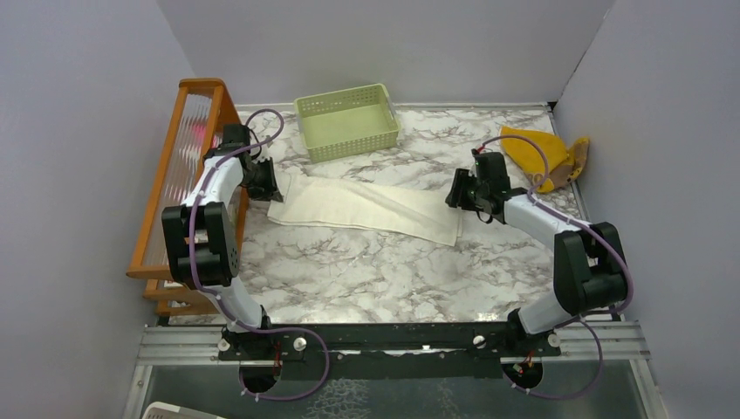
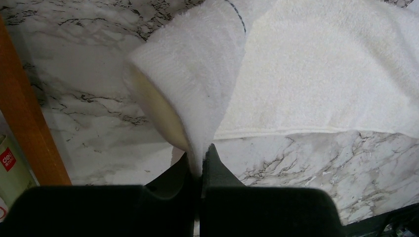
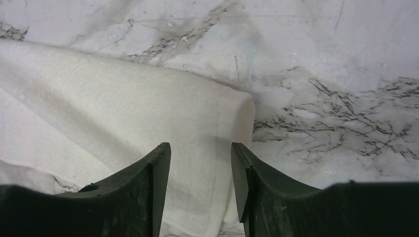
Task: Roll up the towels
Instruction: Fold the towel at the center of the board.
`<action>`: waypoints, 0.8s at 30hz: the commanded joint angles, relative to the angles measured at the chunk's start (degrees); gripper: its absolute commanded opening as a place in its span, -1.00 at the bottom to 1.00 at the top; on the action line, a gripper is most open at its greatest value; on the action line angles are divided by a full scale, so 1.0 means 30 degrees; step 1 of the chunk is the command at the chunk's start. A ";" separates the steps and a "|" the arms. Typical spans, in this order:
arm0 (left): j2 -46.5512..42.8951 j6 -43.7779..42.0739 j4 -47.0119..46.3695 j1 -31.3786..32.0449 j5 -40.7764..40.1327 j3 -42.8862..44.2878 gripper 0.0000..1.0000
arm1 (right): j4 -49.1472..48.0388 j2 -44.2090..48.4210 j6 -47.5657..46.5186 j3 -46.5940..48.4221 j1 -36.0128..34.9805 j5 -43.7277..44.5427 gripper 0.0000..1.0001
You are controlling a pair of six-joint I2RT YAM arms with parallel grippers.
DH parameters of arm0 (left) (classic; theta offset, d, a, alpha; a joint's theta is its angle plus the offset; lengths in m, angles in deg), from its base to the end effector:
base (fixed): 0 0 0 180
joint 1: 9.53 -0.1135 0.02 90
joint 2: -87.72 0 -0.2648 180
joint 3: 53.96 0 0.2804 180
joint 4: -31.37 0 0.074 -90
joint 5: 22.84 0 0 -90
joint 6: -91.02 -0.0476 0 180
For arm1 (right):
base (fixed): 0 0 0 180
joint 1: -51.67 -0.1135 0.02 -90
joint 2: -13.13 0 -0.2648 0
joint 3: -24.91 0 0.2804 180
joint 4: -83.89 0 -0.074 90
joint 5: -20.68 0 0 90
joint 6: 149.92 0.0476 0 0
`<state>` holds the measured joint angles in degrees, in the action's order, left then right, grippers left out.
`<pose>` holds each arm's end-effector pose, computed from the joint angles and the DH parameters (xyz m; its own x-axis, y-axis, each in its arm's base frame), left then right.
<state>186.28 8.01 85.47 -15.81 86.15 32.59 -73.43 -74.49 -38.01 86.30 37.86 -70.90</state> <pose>0.3813 0.0264 0.2082 -0.9054 -0.2154 -0.3658 -0.0832 0.9351 -0.3446 0.3303 0.0825 0.1625 -0.7746 0.1937 -0.6020 0.0354 0.9637 0.2645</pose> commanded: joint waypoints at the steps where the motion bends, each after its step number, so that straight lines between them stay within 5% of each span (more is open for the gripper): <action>1: 0.0162 -0.0445 0.0237 0.0048 0.0055 -0.0180 -1.00 | -0.1054 -0.0676 -0.0235 0.0158 0.0183 -0.1972 -0.11; 6: 0.0164 -0.0489 0.0275 0.0061 0.0043 -0.0195 -1.00 | -0.0922 -0.1137 0.0060 0.0178 0.0715 -0.2189 -0.18; 13: 0.0418 -0.0527 0.0268 0.0064 0.0118 -0.0180 -1.00 | -0.0876 -0.0744 -0.0263 -0.0142 0.1335 -0.1621 0.00; 24: 0.0654 -0.0597 0.0356 0.0048 0.0140 -0.0195 -1.00 | -0.2011 -0.2217 -0.0485 -0.0299 0.1730 -0.5220 -0.15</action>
<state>187.39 7.24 85.73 -15.77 86.15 32.51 -76.54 -79.51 -38.62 85.89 43.06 -81.26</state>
